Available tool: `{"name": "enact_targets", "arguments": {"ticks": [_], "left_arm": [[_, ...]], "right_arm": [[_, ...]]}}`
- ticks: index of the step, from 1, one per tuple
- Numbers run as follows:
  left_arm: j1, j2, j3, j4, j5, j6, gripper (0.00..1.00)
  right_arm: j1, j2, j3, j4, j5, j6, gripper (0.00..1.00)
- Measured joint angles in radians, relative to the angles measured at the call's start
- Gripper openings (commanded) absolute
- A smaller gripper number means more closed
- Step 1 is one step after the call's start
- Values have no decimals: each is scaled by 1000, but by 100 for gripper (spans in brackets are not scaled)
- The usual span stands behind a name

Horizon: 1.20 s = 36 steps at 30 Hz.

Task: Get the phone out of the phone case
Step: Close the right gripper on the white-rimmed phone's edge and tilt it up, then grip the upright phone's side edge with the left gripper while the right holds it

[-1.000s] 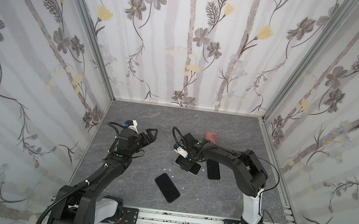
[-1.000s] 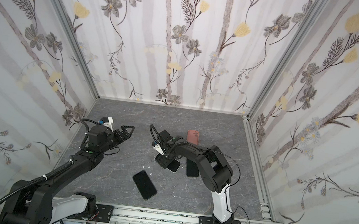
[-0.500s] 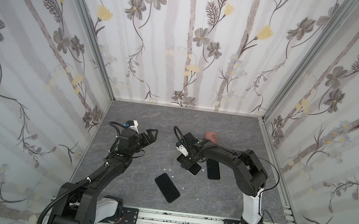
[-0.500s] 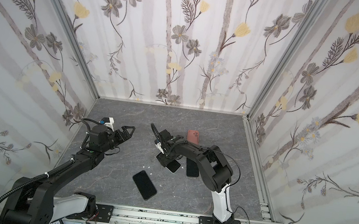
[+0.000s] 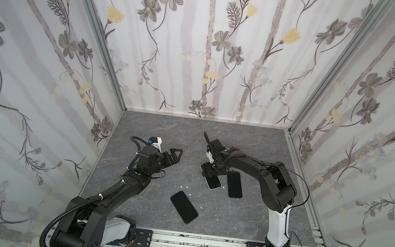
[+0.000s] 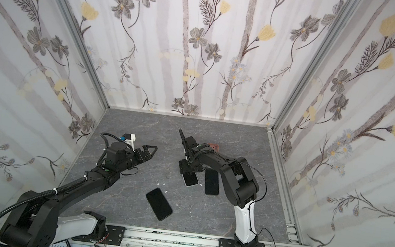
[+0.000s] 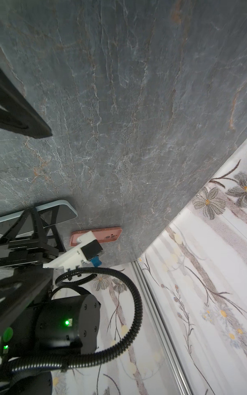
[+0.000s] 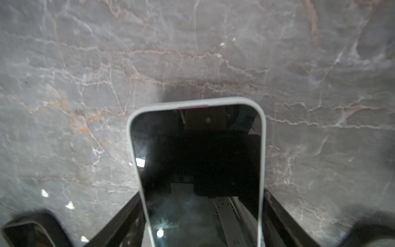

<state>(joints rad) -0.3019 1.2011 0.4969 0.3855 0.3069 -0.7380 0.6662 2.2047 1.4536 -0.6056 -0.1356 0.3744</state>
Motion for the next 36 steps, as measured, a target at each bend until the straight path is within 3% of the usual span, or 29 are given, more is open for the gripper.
{"name": "enact_targets", "arguments": {"ticks": [9,12,21,29,36], "left_arm": [[-56,46,-37,26,1,-19,100],[-79,68,-52,61,12,-28,91],[-148,182,-70,178,89,-48,87],[-212,255,-59,226,117,-42,70],[-250,335,-5,232,108,-27,64]], "right_arm": [[-28,-16,-72,231,-150,222,69],[-41,-33,-127,340,-207,303,67],[-76,-77,-286,617,-309,530,66],[-86,-84,-339,727,-337,637,65],[-85,-86,-351,750,-341,664,65]]}}
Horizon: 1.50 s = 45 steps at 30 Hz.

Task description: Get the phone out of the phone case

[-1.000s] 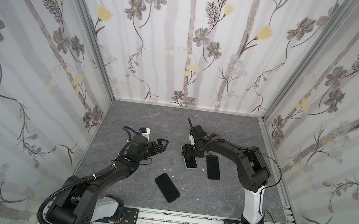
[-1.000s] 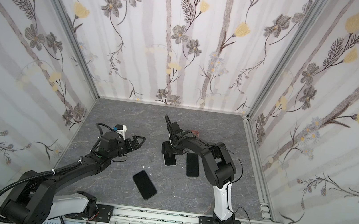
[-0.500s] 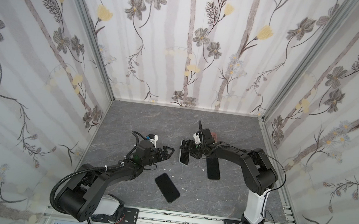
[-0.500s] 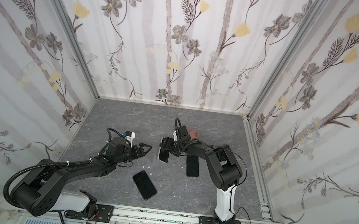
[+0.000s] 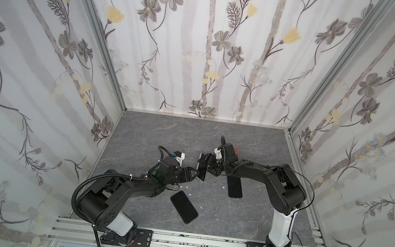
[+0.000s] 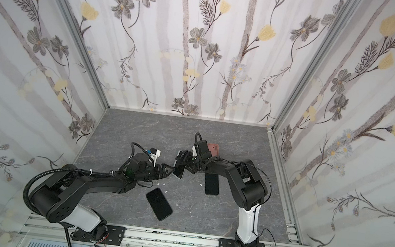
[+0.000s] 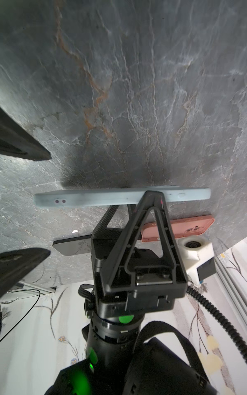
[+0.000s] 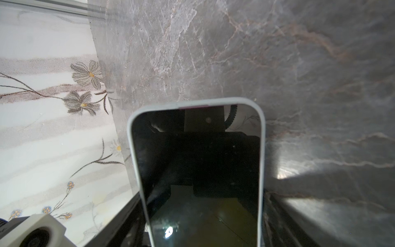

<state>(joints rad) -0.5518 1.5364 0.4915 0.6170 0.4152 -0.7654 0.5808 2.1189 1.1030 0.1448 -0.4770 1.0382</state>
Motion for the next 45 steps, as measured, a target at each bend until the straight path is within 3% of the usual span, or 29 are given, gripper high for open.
{"name": "enact_targets", "arguments": {"ticks": [7,21,28,32,39,43,45], "left_arm": [[-28,64,60,12,-53,31,48],[-109,137,68,14,-172,59,32],[-117,161,92,14,-214,63,13],[-117,166,97,9,-229,59,1],[-122,139,119,-55,-238,60,0],[-118,117,169,-175,-322,85,0],[-118,100,188,-237,-360,99,0]], "right_arm": [[0,-4,-14,16,-11,13,64],[0,-4,-17,24,-11,27,61],[0,-16,-29,22,3,27,64],[-1,-17,-30,22,5,26,70],[0,-43,-30,-6,17,21,85],[-4,-112,-8,-53,45,-11,99],[-6,-154,3,-67,69,-38,100]]}}
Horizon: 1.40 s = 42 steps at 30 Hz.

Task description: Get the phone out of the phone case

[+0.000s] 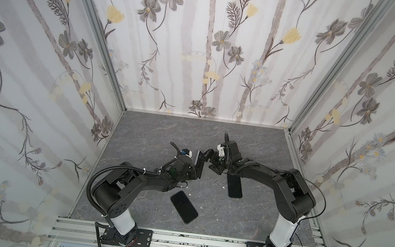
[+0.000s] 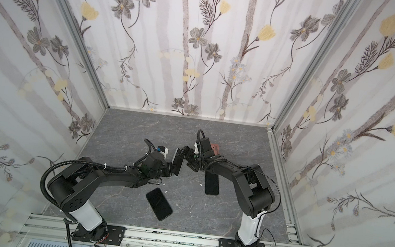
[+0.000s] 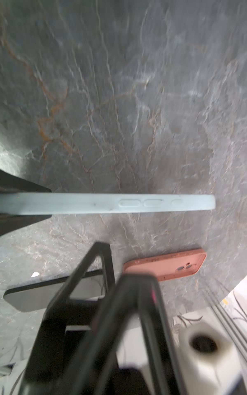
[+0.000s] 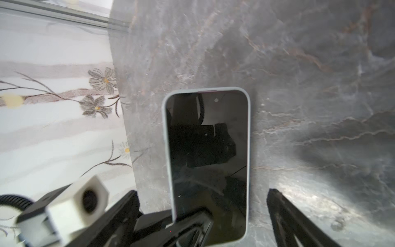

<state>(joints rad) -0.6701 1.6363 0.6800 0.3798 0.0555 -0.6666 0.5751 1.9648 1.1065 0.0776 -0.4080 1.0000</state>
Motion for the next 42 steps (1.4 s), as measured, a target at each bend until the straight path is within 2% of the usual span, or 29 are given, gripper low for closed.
{"name": "enact_targets", "arguments": {"ticks": [9,17,19,22,25,30,35,37,42], "left_arm": [[3,-125,99,-179,-83,92,0],[51,-218,182,-220,-49,127,0],[55,-238,202,-219,-43,141,0],[57,-280,212,-202,-14,157,0],[60,-318,212,-173,6,170,0],[68,-340,234,-132,81,208,0],[89,-361,259,-121,270,217,0],[100,-362,271,-105,333,210,0],[106,-367,289,-70,500,207,0]], "right_arm": [[-5,-242,-10,-19,165,-142,100],[-7,-509,-141,120,379,-336,100],[-16,-540,-147,127,389,-391,99],[-37,-575,-143,122,381,-477,92],[-83,-597,-142,120,295,-539,86],[-212,-600,-164,171,27,-551,84],[-261,-592,-142,238,-244,-545,84],[-275,-589,-128,256,-319,-544,82],[-325,-574,-117,277,-416,-525,80]]}}
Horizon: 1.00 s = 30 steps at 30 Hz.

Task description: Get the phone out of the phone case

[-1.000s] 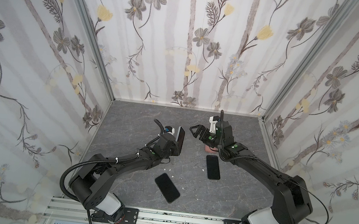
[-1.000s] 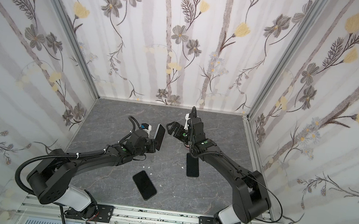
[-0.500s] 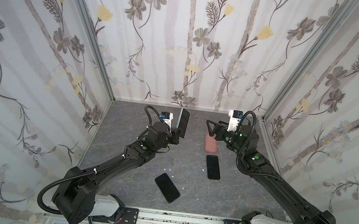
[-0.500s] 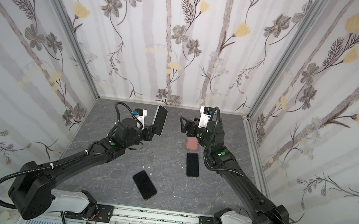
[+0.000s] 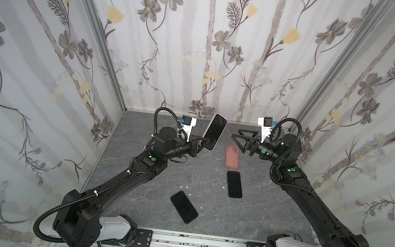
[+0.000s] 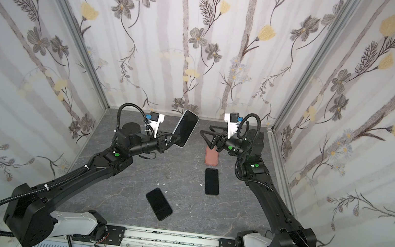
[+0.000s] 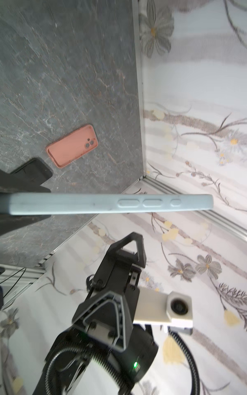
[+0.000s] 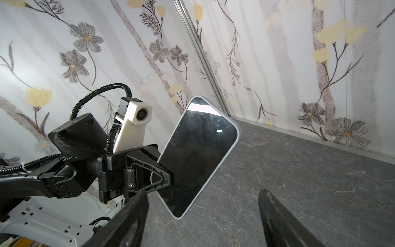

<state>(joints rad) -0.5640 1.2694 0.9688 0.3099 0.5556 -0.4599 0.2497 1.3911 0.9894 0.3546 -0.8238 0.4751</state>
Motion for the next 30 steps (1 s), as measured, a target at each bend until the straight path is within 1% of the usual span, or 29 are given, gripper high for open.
{"name": "enact_targets", "arguments": {"ticks": [4,9,11,16,19,23,30], "left_arm": [[0,0,22,5,134,8,0],[0,-1,38,30,260,9,0],[0,-1,42,30,295,11,0],[0,-1,45,32,344,11,0],[0,-1,45,33,364,11,0],[-3,-1,45,34,381,10,0],[-6,-1,45,39,410,11,0]], "right_arm": [[-31,7,0,37,-75,48,78],[-34,11,0,140,-206,113,71],[-34,19,0,193,-258,154,66],[-34,24,-2,290,-344,238,50],[-29,26,1,322,-373,274,45],[-21,31,9,330,-384,294,31],[1,41,27,330,-403,321,11]]}}
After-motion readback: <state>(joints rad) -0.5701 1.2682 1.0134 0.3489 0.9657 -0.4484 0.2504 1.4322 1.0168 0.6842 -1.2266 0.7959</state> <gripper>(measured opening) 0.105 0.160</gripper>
